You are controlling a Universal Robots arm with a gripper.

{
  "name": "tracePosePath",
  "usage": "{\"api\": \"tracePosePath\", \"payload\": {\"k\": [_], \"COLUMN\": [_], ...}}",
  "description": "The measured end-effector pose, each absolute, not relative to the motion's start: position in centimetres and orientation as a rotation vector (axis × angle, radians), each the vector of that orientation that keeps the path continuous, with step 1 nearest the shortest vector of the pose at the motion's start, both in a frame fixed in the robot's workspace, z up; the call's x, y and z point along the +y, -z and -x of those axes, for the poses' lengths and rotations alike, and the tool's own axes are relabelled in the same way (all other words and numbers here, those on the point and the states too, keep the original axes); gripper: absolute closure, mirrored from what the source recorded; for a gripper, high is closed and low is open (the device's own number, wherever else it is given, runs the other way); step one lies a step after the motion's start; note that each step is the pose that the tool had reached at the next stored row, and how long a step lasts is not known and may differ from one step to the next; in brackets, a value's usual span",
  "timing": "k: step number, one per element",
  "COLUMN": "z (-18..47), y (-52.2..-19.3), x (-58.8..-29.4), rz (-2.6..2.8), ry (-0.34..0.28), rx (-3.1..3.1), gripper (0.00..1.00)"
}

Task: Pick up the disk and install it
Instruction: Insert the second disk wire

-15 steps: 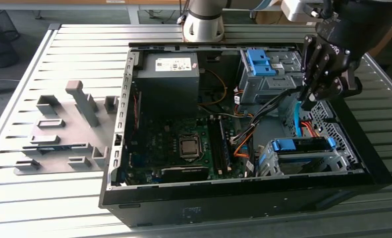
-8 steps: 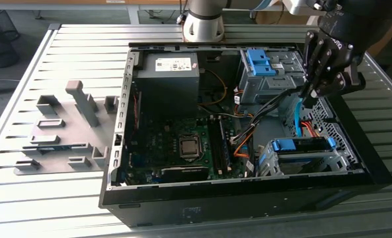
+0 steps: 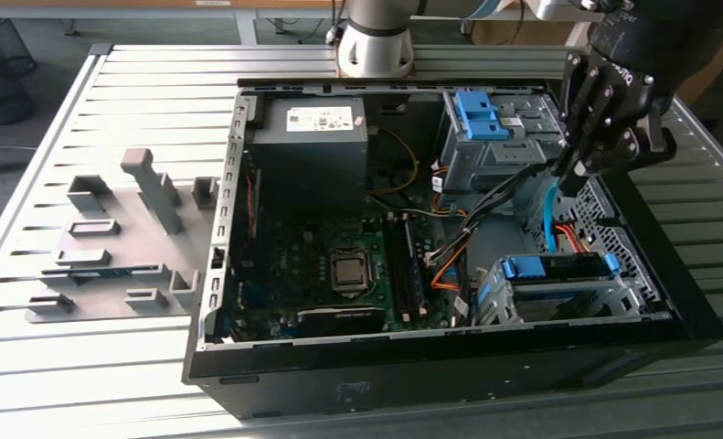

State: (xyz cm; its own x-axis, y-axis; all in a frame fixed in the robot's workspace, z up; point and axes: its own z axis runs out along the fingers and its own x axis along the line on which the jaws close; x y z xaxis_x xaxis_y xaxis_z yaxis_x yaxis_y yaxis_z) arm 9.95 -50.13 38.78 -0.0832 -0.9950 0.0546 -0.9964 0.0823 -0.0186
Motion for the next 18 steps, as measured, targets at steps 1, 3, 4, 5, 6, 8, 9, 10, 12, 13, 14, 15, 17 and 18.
{"api": "tracePosePath", "payload": {"k": [1,3,4,5,6,8,9,10,12,13,14,15,17,18], "z": [-9.9,-9.9,-10.0,-10.0,-10.0,-10.0,-10.0,-10.0,-10.0,-10.0,-10.0,-10.0,-10.0,-10.0], "y": [-38.9,-38.9,-38.9,-38.9,-38.9,-38.8,-38.8,-38.7,-38.5,-38.3,-38.2,-38.0,-37.7,-37.6], "x": [-50.1,-50.1,-50.1,-50.1,-50.0,-50.0,-50.0,-49.9,-49.8,-49.8,-49.7,-49.7,-49.7,-49.7], "rz": [-2.108,-2.108,-2.108,-2.107,-2.104,-2.093,-2.088,-2.083,-2.08,-2.079,-2.079,-2.078,-2.076,-2.073], "ry": [-0.079,-0.078,-0.078,-0.08,-0.09,-0.115,-0.127,-0.138,-0.145,-0.145,-0.146,-0.147,-0.154,-0.159], "rx": [-2.291,-2.291,-2.291,-2.29,-2.285,-2.273,-2.268,-2.262,-2.259,-2.259,-2.259,-2.258,-2.254,-2.252], "gripper": [0.76,0.76,0.76,0.76,0.76,0.76,0.76,0.76,0.76,0.76,0.76,0.76,0.76,0.76]}}
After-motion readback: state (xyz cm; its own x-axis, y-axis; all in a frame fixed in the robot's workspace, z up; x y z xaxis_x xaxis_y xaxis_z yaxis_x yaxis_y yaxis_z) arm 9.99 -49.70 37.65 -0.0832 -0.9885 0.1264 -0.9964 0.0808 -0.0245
